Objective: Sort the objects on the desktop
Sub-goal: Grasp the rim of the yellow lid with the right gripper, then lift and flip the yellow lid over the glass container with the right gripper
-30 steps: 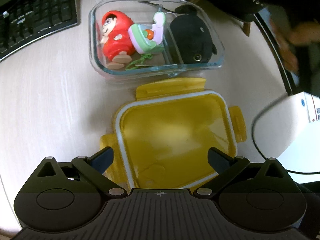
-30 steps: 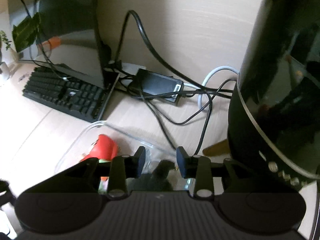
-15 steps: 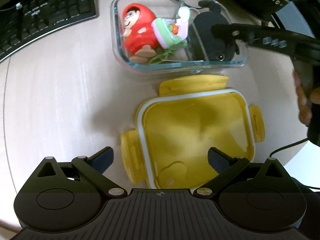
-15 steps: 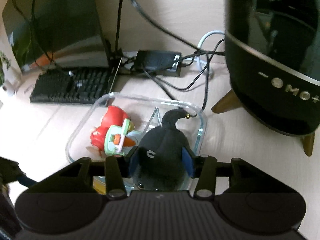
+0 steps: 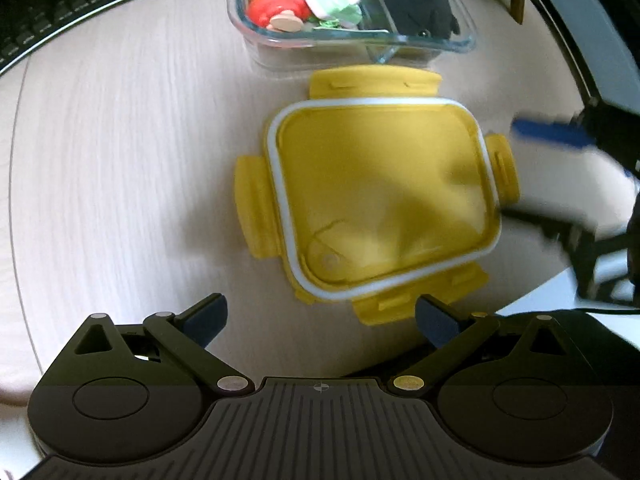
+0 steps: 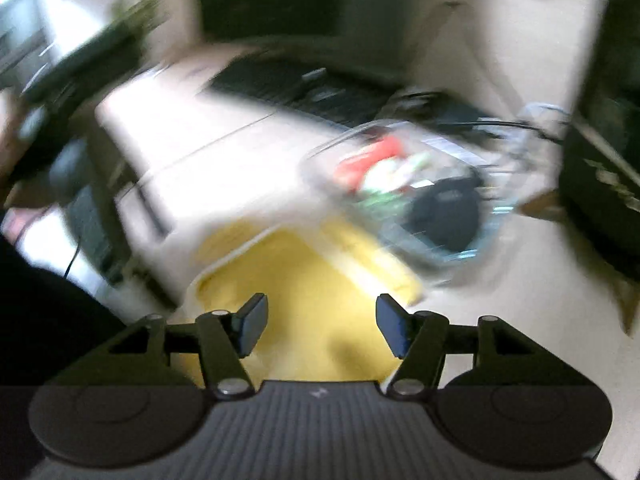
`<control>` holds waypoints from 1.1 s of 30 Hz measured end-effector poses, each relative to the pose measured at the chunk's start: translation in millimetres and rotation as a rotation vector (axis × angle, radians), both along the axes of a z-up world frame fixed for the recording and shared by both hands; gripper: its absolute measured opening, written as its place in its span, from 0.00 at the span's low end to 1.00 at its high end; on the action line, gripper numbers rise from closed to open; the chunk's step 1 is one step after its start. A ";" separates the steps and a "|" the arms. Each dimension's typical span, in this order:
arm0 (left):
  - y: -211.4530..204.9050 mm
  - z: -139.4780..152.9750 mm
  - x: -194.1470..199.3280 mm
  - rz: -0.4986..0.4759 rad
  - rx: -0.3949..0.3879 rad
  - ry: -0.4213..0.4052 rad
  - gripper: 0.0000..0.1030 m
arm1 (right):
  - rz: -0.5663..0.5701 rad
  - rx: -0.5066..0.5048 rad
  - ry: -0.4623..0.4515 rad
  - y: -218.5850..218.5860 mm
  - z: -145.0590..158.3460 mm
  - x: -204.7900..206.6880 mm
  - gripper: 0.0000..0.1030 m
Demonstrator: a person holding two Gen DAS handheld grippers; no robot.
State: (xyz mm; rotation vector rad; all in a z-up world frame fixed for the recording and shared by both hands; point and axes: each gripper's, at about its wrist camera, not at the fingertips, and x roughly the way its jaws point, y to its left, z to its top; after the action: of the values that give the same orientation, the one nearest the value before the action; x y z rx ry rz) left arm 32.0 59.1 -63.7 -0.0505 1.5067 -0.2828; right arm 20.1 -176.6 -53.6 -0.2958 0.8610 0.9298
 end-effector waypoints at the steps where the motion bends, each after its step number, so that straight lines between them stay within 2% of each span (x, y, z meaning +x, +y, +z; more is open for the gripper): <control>1: -1.8 0.3 -1.6 -0.002 0.009 -0.005 0.99 | 0.072 -0.003 0.011 2.8 -2.8 -5.5 0.58; 6: -11.6 6.7 -10.2 -0.022 0.016 -0.042 0.99 | 0.376 -0.111 0.008 21.7 -14.4 -24.4 0.58; 8: -13.1 10.1 -13.1 -0.020 0.008 -0.058 0.99 | 0.447 -0.131 0.026 28.3 -19.4 -30.2 0.57; 10: -13.4 11.3 -12.8 -0.013 0.008 -0.067 0.99 | 0.462 -0.159 0.026 37.1 -26.5 -30.6 0.54; 16: -15.7 14.9 -12.4 -0.011 0.017 -0.090 0.99 | 0.478 -0.232 -0.060 57.1 -49.3 -33.6 0.54; 17: -15.7 16.2 -12.0 -0.012 0.019 -0.093 0.99 | 0.493 -0.243 -0.076 58.5 -48.3 -33.7 0.51; 18: -15.0 18.4 -11.0 -0.012 0.020 -0.099 0.99 | 0.508 -0.252 -0.088 59.8 -46.8 -33.7 0.35; 19: -14.3 21.1 -10.0 -0.014 0.021 -0.105 0.99 | 0.530 -0.252 -0.082 60.0 -42.6 -33.8 0.26; 22: -9.3 38.9 -5.9 -0.027 0.027 -0.153 0.99 | 0.557 -0.257 -0.128 52.9 -16.9 -36.5 0.24; 24: -5.5 53.8 -2.1 -0.042 0.038 -0.196 0.99 | 0.516 -0.227 -0.130 43.8 12.2 -25.8 0.23; 27: -1.2 72.1 5.9 -0.083 0.031 -0.251 1.00 | 0.377 -0.167 -0.119 28.8 53.5 8.8 0.17; 29: -0.4 77.5 14.2 -0.112 0.036 -0.276 1.00 | 0.253 -0.116 -0.121 21.4 68.7 42.7 0.18; 31: -1.3 78.0 23.2 -0.130 0.053 -0.294 1.00 | 0.134 -0.059 -0.133 12.6 77.9 73.9 0.24; 33: -4.2 74.4 34.2 -0.143 0.067 -0.300 1.00 | 0.025 -0.029 -0.161 6.7 78.3 102.8 0.22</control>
State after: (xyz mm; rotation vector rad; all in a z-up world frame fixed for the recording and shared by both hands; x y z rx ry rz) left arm 66.3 54.9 10.6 0.1477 1.2223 -0.3390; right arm 122.8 -170.0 24.7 -0.4013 0.7246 0.9044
